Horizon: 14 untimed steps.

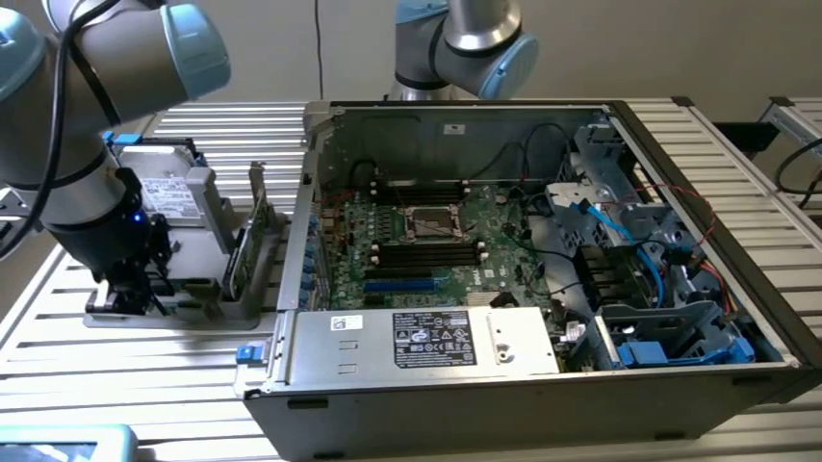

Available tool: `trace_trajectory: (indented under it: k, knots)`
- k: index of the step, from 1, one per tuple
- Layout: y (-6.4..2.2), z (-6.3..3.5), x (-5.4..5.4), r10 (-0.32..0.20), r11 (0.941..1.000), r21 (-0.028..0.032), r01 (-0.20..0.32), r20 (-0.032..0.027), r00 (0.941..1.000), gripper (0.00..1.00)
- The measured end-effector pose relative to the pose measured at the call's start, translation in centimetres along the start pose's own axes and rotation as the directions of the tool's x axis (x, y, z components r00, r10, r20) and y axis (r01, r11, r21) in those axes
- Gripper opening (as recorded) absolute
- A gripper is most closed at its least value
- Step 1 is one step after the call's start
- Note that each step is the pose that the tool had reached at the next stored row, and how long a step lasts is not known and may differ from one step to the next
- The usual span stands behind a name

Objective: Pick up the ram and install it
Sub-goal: 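Pick up the ram and move it above insertion slot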

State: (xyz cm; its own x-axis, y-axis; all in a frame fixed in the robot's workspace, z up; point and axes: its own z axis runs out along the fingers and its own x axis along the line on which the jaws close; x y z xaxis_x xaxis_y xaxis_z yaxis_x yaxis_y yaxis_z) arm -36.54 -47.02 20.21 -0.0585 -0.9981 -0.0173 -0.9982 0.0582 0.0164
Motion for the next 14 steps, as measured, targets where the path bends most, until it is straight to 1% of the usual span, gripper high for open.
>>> trace_trajectory:
  k: [4, 5, 6, 7, 8, 10, 11, 13, 14]
  knots:
    - [0.01, 0.21, 0.0, 0.000, 1.0000, 0.0000, 0.000, 0.0000, 1.0000, 0.36]
    - [0.02, 0.27, 0.0, 0.000, 1.0000, -0.0001, 0.000, 0.0001, 1.0000, 0.34]
    - [0.04, 0.33, 0.0, 0.000, 1.0000, -0.0001, 0.000, 0.0001, 1.0000, 0.34]
    - [0.05, 0.39, 0.0, 0.000, 1.0000, 0.0000, 0.000, 0.0002, 1.0000, 0.28]
    - [0.07, 0.45, 0.0, 0.000, 1.0000, 0.0000, 0.000, 0.0004, 1.0000, 0.28]
    - [0.11, 0.45, 0.0, 0.000, 1.0000, -0.0002, 0.000, 0.0004, 1.0000, 0.16]
    - [0.13, 0.42, 0.0, 0.000, 1.0000, -0.0002, 0.000, 0.0006, 1.0000, 0.13]
    - [0.16, -0.06, 0.0, 0.000, 1.0000, 0.0000, 0.000, 0.0012, 1.0000, 0.13]
    - [0.17, -0.55, 0.0, 0.000, 1.0000, -0.0001, 0.000, 0.0012, 1.0000, 0.13]
